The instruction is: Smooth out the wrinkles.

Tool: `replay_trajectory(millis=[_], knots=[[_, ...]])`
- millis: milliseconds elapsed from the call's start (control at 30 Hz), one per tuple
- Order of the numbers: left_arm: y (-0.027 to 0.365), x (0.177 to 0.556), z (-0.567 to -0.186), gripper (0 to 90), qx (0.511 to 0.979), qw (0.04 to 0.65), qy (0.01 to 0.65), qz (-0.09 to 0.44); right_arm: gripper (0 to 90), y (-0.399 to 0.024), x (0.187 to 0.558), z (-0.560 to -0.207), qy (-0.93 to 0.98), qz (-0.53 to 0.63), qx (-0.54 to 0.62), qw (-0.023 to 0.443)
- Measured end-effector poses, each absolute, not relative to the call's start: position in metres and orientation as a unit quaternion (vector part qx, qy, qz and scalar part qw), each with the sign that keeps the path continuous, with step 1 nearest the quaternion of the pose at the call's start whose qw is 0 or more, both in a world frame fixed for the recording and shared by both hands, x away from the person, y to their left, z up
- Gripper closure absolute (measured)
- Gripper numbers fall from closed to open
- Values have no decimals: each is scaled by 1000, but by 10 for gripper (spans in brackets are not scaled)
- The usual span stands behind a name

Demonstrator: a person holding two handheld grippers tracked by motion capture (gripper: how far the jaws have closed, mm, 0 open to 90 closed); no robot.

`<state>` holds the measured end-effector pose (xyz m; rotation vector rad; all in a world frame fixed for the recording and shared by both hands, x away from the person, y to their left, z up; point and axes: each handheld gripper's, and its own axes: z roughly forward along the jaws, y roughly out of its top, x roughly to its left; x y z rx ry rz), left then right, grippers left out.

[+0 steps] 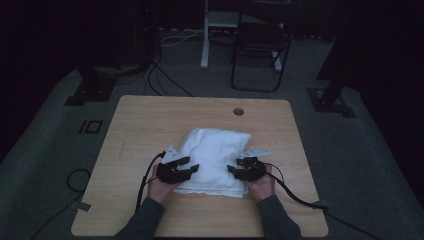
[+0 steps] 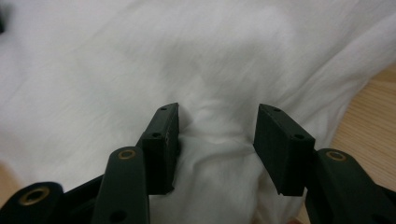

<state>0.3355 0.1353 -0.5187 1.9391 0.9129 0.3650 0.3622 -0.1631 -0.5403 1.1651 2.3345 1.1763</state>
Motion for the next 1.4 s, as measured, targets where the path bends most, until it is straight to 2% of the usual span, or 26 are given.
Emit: replay_trajectory(millis=[100,267,400,600,800,867,967,1167,1400], knots=[[134,334,-521,479,788,458,380,158,498,-157,375,-546,809,403,406,136],[139,338,-523,486,776,458,401,163,502,-142,402,-544,807,399,405,160],[145,346,-524,474,767,457,414,173,500,-131,423,-542,806,402,408,150],[152,365,-524,464,757,450,434,188,491,-126,431,-543,798,410,418,144],[151,375,-523,457,753,452,438,191,473,-126,430,-542,794,413,423,146],[152,374,-519,452,752,454,436,196,416,-129,427,-536,788,416,426,156],[163,368,-505,453,735,473,439,208,391,-133,421,-527,783,424,423,168],[195,350,-482,453,720,484,437,236,366,-165,397,-505,770,446,417,184],[227,338,-484,450,713,476,452,245,360,-205,385,-510,759,438,446,183]])
